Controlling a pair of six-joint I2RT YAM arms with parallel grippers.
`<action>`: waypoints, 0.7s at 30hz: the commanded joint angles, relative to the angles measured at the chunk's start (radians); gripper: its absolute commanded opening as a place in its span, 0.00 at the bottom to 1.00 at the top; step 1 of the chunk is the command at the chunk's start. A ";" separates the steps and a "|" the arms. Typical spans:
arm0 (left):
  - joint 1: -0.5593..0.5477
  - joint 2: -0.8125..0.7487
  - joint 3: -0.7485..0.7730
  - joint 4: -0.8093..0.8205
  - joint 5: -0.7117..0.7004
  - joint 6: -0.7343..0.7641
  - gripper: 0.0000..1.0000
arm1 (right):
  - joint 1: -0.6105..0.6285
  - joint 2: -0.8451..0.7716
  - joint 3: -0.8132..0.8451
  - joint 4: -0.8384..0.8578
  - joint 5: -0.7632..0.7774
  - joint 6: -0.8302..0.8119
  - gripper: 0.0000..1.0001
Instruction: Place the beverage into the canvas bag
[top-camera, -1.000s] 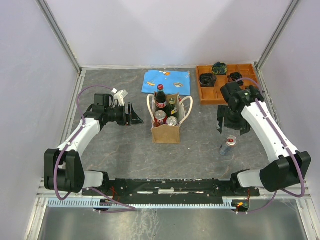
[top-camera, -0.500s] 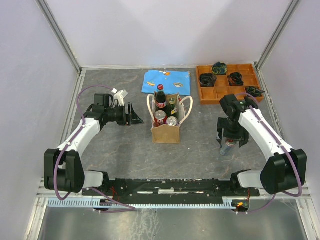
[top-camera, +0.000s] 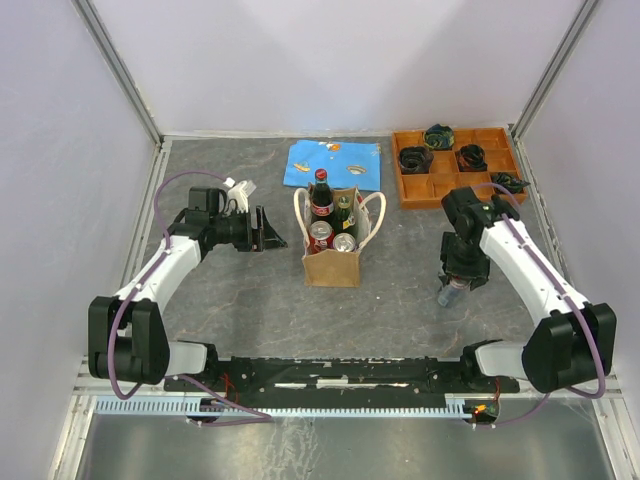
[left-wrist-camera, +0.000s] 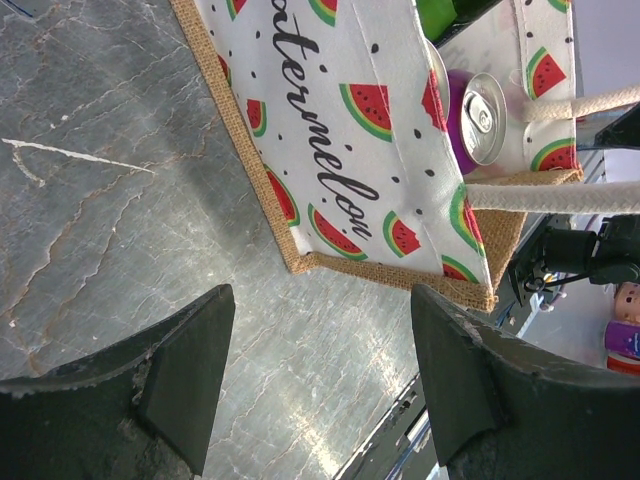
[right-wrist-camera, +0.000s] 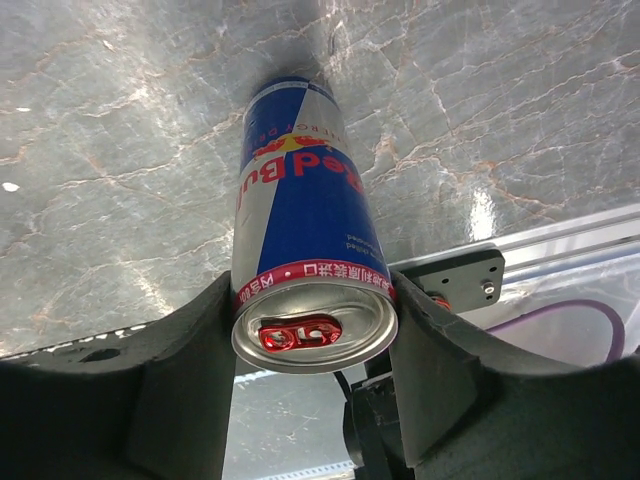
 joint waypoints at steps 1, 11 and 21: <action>0.000 0.006 0.015 0.017 0.030 0.060 0.77 | -0.003 0.002 0.186 -0.022 0.012 -0.019 0.00; 0.001 0.002 0.016 0.031 0.028 0.054 0.78 | -0.003 0.260 0.881 -0.113 -0.020 -0.095 0.00; 0.003 -0.011 0.007 0.059 0.025 0.025 0.77 | 0.040 0.404 1.256 0.090 -0.307 -0.016 0.00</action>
